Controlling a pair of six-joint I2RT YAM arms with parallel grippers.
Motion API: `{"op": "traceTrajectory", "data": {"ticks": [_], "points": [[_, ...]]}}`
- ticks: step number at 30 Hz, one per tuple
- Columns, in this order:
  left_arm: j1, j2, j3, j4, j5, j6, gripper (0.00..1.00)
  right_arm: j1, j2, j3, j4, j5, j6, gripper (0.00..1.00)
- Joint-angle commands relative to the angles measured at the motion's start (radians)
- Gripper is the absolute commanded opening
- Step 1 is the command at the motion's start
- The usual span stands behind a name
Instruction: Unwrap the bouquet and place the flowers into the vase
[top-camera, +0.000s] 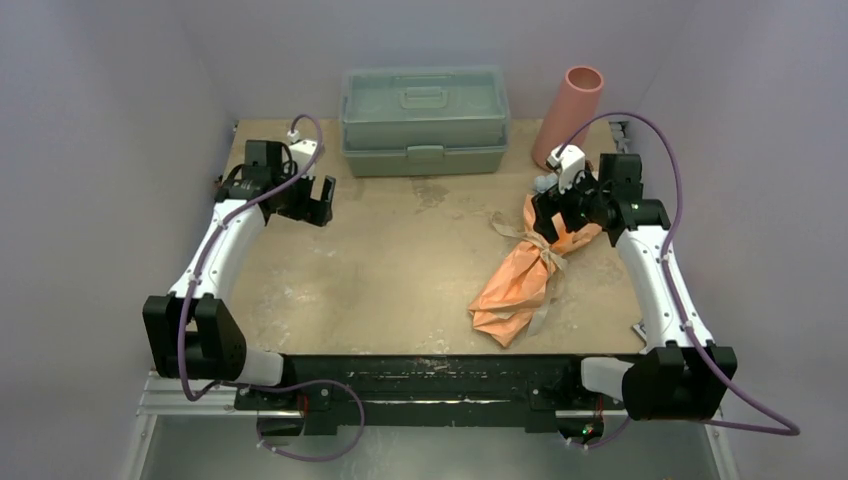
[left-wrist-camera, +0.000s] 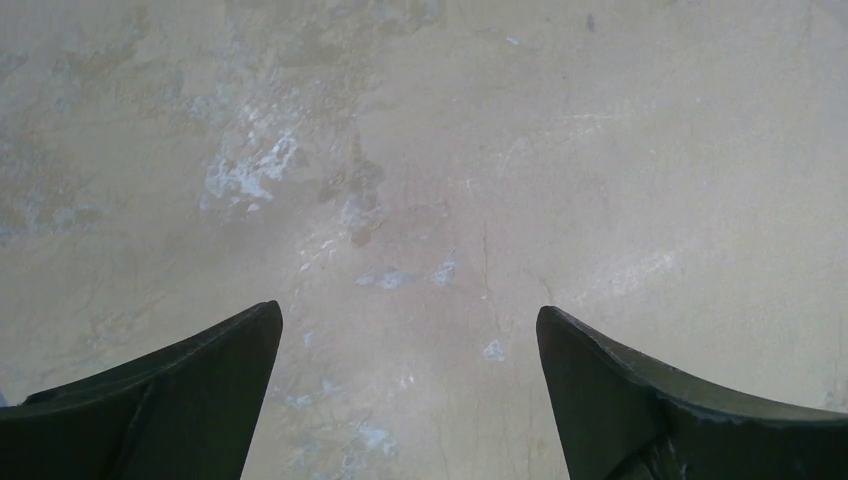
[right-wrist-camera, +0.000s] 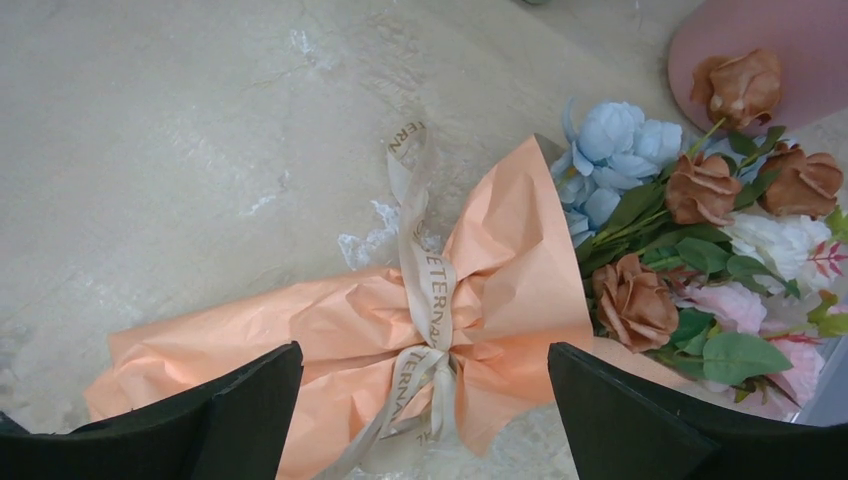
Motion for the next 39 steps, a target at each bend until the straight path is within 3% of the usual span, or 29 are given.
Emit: {"op": "traceTrajectory", "data": {"ticks": [1,8,14,19,22,25,34,39], "points": [[-0.066,0.032,0.032,0.071,0.071,0.015,1.0,-0.003,0.028,0.025,-0.078,0.006,-0.024,0.97],[-0.197,0.111,0.034,0.235,0.286,0.023,1.0,-0.106,0.128,0.069,-0.211,-0.008,-0.055,0.95],[-0.45,0.271,0.078,0.361,0.335,-0.048,1.0,-0.238,0.23,0.123,-0.238,0.018,-0.099,0.93],[-0.659,0.404,0.084,0.591,0.321,-0.208,1.0,-0.267,0.331,0.249,-0.282,0.004,-0.154,0.92],[-0.737,0.494,0.102,0.737,0.358,-0.283,0.88,-0.275,0.37,0.304,-0.324,-0.015,-0.176,0.92],[-0.78,0.597,0.178,0.781,0.386,-0.328,0.77,-0.281,0.387,0.32,-0.353,-0.031,-0.185,0.91],[-0.817,0.758,0.23,0.906,0.425,-0.494,0.61,-0.283,0.377,0.275,-0.37,-0.056,-0.195,0.92],[-0.812,0.747,0.209,0.886,0.431,-0.493,0.3,-0.282,0.365,0.257,-0.373,-0.065,-0.202,0.92]]}}
